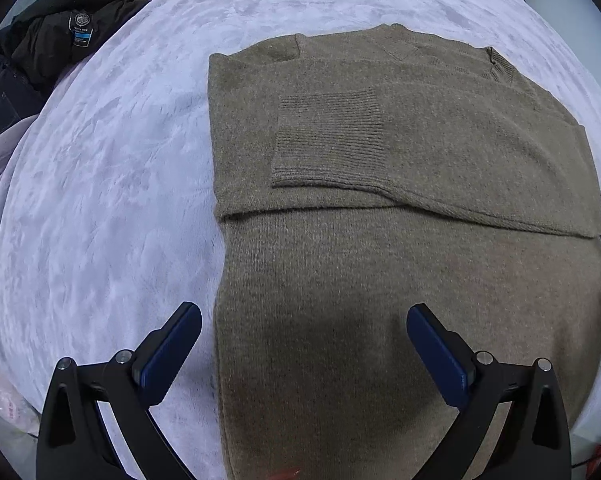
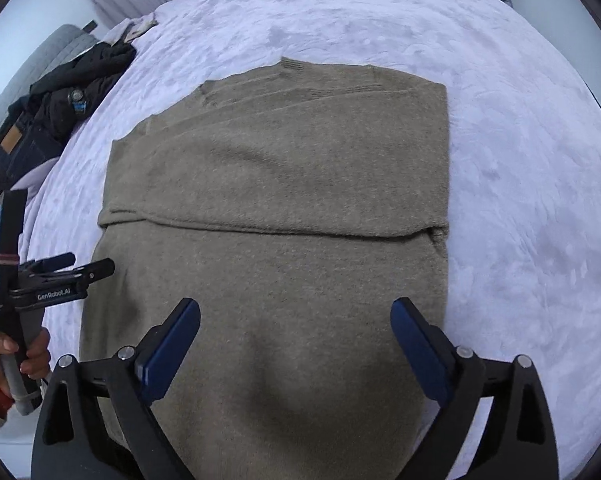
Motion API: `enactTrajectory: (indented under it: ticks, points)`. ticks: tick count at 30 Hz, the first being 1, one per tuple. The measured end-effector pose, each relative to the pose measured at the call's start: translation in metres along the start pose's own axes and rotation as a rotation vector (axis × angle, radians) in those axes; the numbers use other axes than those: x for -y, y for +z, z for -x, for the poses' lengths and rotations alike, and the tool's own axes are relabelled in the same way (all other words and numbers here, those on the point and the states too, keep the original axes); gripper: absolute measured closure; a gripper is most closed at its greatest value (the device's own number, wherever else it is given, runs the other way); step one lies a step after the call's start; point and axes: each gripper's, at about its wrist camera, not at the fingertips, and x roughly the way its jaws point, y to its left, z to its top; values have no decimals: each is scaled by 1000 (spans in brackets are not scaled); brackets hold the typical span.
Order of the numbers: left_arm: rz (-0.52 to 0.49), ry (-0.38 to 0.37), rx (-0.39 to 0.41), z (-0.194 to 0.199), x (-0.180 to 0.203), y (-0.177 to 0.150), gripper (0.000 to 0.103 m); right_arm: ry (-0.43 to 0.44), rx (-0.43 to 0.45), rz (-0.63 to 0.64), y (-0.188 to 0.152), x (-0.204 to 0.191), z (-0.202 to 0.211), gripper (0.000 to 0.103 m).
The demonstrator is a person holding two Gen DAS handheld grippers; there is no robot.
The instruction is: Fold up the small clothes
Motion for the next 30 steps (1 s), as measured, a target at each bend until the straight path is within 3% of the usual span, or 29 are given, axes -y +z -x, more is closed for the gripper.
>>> enactTrajectory:
  ticks: [11, 21, 30]
  points:
    - [-53, -20, -63, 40, 11, -43, 0, 36, -102, -69, -33, -27, 18, 2]
    - [-127, -30, -60, 71, -4, -73, 0, 39, -57, -174, -56, -35, 56, 2]
    - [-122, -78, -47, 75, -30, -92, 0, 35, -51, -206, -82, -48, 62, 2]
